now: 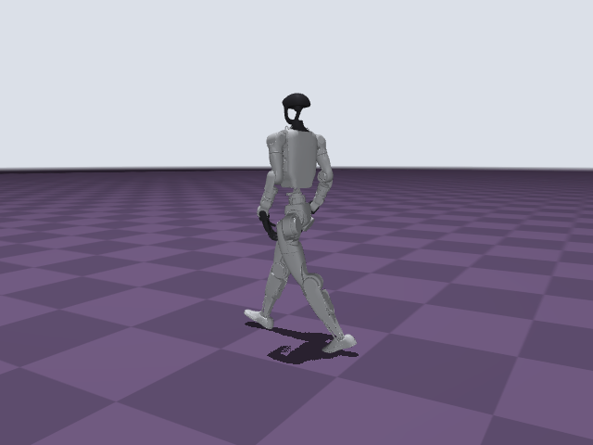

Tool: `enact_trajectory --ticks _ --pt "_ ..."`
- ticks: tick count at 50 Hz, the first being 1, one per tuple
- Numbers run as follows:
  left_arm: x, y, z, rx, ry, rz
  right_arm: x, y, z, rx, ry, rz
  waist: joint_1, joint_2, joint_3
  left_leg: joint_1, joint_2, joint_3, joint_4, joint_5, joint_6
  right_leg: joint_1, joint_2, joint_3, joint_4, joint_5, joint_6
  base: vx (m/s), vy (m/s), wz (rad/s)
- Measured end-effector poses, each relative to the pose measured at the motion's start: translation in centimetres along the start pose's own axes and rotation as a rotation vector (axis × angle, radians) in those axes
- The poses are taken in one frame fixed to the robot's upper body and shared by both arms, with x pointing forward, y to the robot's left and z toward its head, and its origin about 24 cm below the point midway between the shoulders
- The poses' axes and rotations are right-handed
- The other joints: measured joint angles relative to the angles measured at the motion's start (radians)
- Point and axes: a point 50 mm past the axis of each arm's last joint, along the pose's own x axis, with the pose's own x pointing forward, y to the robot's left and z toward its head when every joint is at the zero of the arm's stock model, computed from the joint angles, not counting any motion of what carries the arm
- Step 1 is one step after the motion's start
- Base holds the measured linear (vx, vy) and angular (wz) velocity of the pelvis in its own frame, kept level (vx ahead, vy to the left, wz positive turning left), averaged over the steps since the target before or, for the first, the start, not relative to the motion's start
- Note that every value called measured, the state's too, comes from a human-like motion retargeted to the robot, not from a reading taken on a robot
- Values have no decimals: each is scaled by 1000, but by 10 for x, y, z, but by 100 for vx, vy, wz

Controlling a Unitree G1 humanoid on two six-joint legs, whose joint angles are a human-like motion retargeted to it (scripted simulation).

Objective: Walk run

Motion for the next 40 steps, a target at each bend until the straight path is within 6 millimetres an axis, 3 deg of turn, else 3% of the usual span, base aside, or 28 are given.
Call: enact_trajectory --ticks 2,3,5,7,8,10,13,15,20,22,25,27,28,30,32,33,35,37,38,40 --pt "2 -6 -5 -87 -27 29 0 -1 4 53 -25 -65 -19 3 -27 -7 6 -40 88 215 -98 20 -38 -139 55 90 -18 126 -61 72" --pt "2 -9 -8 -142 -45 58 -1 -1 7 103 -52 -101 -31 8 -37 -30 14 -61 181 375 -169 38 1 21 94 100 -37 128 -64 63" --pt "3 -13 -10 -206 -81 94 -2 -2 10 172 -91 -126 -12 3 -31 -122 34 -30 442 569 -244 73 82 238 164 39 -91 131 -62 2" --pt "1 -8 -7 -194 -106 122 -1 -4 4 136 -48 -76 15 26 5 -252 114 15 770 611 -250 157 101 58 173 -10 -143 110 -47 -27" --pt "-1 -3 -2 -161 -120 131 0 -6 -1 86 -8 -35 6 -9 -8 -296 48 -10 786 611 -232 191 53 46 146 -10 -141 96 -40 4" --pt "-7 10 4 -67 -125 169 1 -6 -9 -25 80 89 27 -66 -28 -382 -19 24 798 488 -164 247 27 67 116 -32 -148 101 -42 -29" --pt "-14 21 19 29 -204 294 -2 -3 -18 -170 165 240 92 -100 -10 -517 31 153 762 324 -71 345 74 130 56 -45 -172 103 -39 -96" --pt "-20 27 30 45 -292 392 -4 -4 -20 -248 177 244 151 -125 7 -598 51 247 678 222 -11 404 79 103 21 -49 -191 92 -30 -150" --pt "-27 32 41 57 -389 552 -5 -6 -18 -338 121 102 253 -85 42 -694 52 257 178 166 35 542 221 149 -18 -119 -268 94 -24 -104" --pt "-21 28 38 72 -334 521 -6 -3 -23 -315 146 130 256 -69 44 -705 31 306 -8 111 99 597 253 147 -20 -154 -288 123 -18 -17" --pt "-9 19 27 23 -198 401 -9 10 -34 -242 230 257 237 -66 26 -708 -44 233 -202 35 42 667 270 103 -6 -171 -289 127 -16 12" --pt "-7 19 24 -42 -181 355 -13 20 -40 -196 279 327 248 -72 13 -691 -36 263 -160 43 67 700 271 87 31 -103 -259 134 -16 -35" --pt "-9 23 26 -71 -209 366 -15 24 -42 -175 297 346 267 -80 3 -684 -29 262 -120 45 107 713 256 71 53 -36 -234 123 -16 -108" --pt "-14 29 31 -119 -278 435 -18 32 -46 -122 322 349 337 -95 -15 -673 4 307 -71 118 134 730 227 55 128 180 -182 134 -12 -160" --pt "-17 32 33 -151 -325 485 -18 36 -45 -51 315 300 363 -98 -31 -658 17 192 -3 135 133 682 195 36 301 407 -107 146 -5 -88" --pt "-17 31 31 -167 -328 481 -18 37 -44 -36 305 273 346 -115 -31 -657 -12 110 47 106 145 620 176 60 472 462 -83 128 -6 17" --pt "-17 31 24 -162 -280 443 -15 32 -40 -52 276 228 278 -179 -14 -610 -112 133 141 14 180 483 100 77 883 481 -49 125 -9 53" --pt "-18 32 12 -113 -170 387 -9 28 -32 -118 235 219 302 -112 -23 -535 27 271 94 -2 185 408 146 63 880 475 -62 109 -2 -78" --pt "-17 32 7 -82 -108 350 -6 24 -28 -144 222 204 301 -61 -28 -506 74 254 68 -10 176 366 208 50 829 457 -87 83 2 -61" --pt "-13 28 -1 -26 6 263 -2 13 -21 -158 177 134 295 -12 -17 -440 81 229 28 -28 173 287 248 50 787 377 -101 93 1 9"
